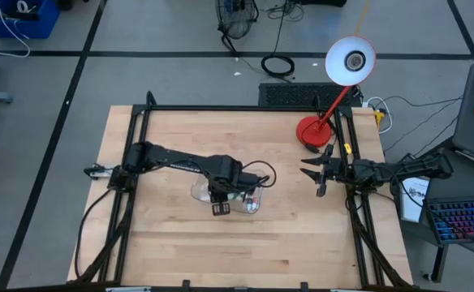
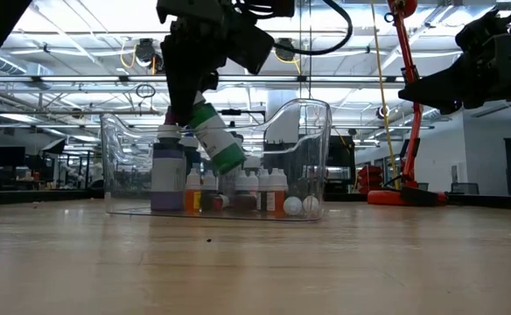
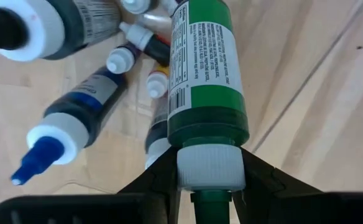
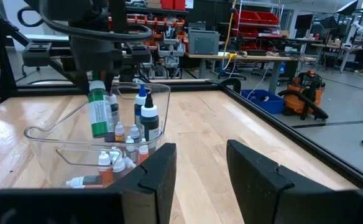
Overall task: Pick & Place food coloring
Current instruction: Put the large green food coloring bottle into the transparent bin
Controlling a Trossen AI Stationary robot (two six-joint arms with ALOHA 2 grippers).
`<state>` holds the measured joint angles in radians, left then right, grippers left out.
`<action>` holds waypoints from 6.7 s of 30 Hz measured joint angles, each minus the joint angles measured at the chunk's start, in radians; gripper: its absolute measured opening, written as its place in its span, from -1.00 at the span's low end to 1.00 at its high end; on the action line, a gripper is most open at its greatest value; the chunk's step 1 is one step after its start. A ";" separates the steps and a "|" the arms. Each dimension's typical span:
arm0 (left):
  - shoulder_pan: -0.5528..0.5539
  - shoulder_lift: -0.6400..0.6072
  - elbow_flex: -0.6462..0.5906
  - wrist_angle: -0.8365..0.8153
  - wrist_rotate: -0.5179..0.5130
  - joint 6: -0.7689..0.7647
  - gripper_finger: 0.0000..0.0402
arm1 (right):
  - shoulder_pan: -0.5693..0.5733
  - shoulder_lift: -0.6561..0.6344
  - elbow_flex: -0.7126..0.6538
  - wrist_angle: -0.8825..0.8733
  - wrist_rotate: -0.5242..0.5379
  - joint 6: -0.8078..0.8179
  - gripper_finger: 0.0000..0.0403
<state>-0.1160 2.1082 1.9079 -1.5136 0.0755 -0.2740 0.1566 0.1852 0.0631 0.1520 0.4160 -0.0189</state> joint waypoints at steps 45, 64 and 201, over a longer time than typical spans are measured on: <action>-0.177 -0.350 -0.168 0.451 -0.443 0.244 -0.45 | 0.003 0.021 0.000 0.265 -0.122 0.219 -0.35; -0.037 -0.604 -0.587 0.886 -0.360 0.350 -0.45 | 0.003 1.211 0.522 0.776 -0.156 -0.102 0.01; -0.196 -0.646 -1.104 1.842 -0.455 0.310 -0.42 | 0.284 1.059 0.540 1.139 0.448 -0.703 0.69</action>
<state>-0.3122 1.4619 0.8035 0.3285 -0.3798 0.0364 0.4404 1.2442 0.6032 1.2911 0.8642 -0.7215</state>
